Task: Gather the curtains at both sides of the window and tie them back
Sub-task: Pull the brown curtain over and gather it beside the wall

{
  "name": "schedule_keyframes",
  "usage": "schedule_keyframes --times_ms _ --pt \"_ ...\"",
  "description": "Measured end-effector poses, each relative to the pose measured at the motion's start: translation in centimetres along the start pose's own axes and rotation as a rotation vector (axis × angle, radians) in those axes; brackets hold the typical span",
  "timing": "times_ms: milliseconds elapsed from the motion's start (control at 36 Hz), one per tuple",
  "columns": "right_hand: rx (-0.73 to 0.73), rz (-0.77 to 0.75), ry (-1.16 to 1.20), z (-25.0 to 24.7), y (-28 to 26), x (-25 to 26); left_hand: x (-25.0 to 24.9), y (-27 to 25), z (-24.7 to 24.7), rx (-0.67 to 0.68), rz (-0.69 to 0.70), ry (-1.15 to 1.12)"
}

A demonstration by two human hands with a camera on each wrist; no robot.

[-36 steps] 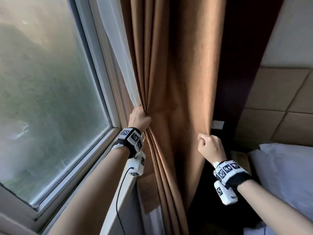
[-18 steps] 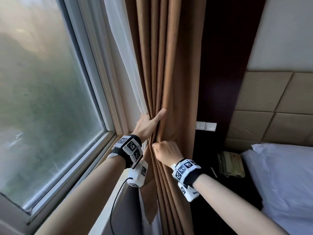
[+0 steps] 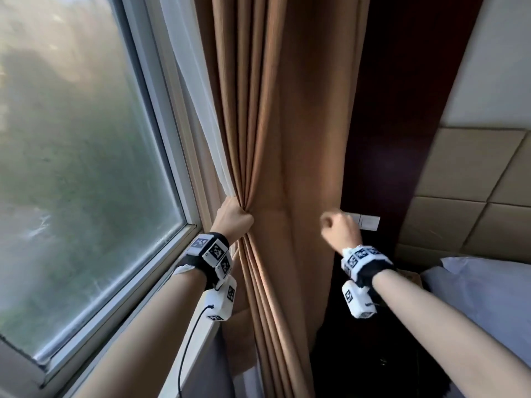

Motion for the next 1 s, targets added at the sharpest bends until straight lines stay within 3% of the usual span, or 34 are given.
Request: schedule_keyframes --times_ms 56,111,194,333,528,694,861,1000 --pt "-0.058 0.222 0.055 -0.5 2.5 -2.5 0.2 0.1 -0.2 -0.002 -0.012 -0.01" --pt "0.051 0.425 0.199 0.1 4.4 -4.3 0.0 0.2 -0.1 0.005 -0.018 -0.004" --pt "0.212 0.526 0.421 1.5 5.7 -5.0 -0.4 0.2 0.3 0.011 -0.033 0.016" --pt "0.14 0.408 0.179 1.1 4.6 -3.2 -1.1 0.3 0.8 0.007 -0.033 0.009" --pt "0.11 0.157 -0.144 0.5 -1.6 -0.1 -1.5 0.4 0.6 -0.031 -0.078 -0.042" --pt "0.009 0.014 -0.251 -2.0 -6.2 1.6 -2.1 0.1 0.3 -0.08 -0.06 -0.043" --pt "0.129 -0.24 -0.253 -1.0 -10.0 6.0 -2.9 -0.4 1.2 -0.023 -0.044 -0.044" --pt "0.287 -0.139 -0.231 1.4 -9.6 9.4 -3.6 -1.3 2.0 0.107 -0.052 -0.077"
Point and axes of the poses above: each hand's wrist, its own y-axis towards the middle knuckle, its own z-axis out of the palm, x = y × z, the point moved 3 cm from there along y, towards the middle knuckle, and after that the axes turned 3 degrees about -x, right-handed, at the moved point
